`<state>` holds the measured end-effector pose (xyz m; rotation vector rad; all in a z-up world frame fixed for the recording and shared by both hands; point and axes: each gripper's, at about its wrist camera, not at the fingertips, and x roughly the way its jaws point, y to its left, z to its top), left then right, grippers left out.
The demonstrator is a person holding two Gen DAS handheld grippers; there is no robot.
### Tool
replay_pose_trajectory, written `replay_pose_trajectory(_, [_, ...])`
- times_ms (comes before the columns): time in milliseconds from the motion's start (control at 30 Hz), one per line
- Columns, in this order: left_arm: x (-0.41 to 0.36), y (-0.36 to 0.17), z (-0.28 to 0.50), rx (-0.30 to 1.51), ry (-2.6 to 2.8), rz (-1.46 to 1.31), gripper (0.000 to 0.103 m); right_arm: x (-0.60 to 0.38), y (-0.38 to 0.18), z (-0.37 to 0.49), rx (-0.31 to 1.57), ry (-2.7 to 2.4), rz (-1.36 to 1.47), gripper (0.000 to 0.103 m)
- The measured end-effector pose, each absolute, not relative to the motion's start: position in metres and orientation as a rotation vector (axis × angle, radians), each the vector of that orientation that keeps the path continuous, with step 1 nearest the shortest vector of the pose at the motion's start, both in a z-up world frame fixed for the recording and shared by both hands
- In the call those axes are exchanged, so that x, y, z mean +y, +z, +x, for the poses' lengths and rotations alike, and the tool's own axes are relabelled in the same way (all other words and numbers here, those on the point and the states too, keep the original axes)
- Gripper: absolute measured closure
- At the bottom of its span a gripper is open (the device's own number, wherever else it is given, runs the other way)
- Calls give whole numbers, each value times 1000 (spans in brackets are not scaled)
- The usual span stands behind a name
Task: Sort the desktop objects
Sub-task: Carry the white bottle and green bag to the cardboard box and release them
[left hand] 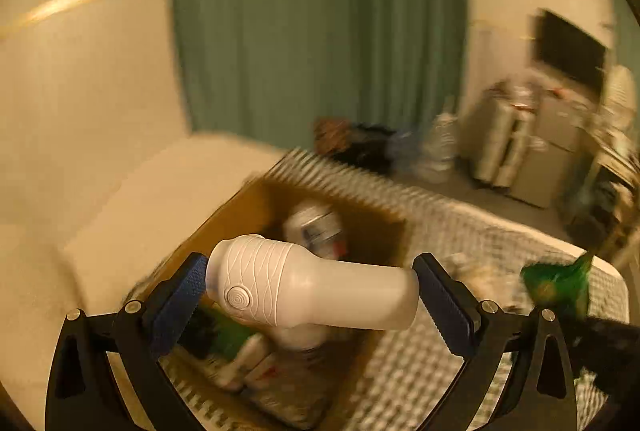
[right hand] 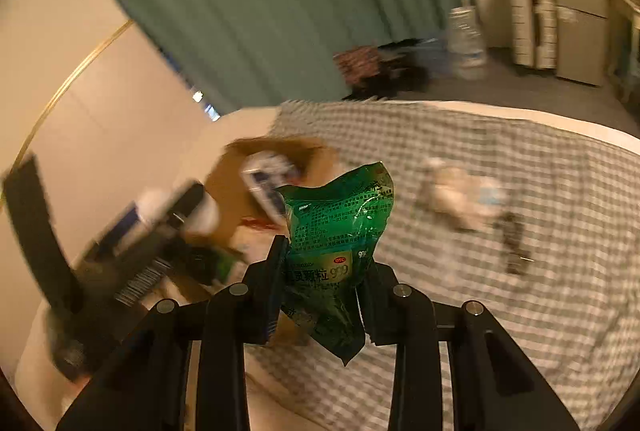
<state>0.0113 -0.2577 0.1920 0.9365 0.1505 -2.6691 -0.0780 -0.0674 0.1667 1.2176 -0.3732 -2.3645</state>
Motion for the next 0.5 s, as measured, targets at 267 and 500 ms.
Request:
replay_pose_trajectory(267, [-314,146,3,336,-2542,1048,0,-161,151,-144,-423,-2255,1280,60])
replay_pose_trajectory(500, [-290,152,-5,255,-2559,1048,0,-130,172,-147,-478,-2399,1173,18])
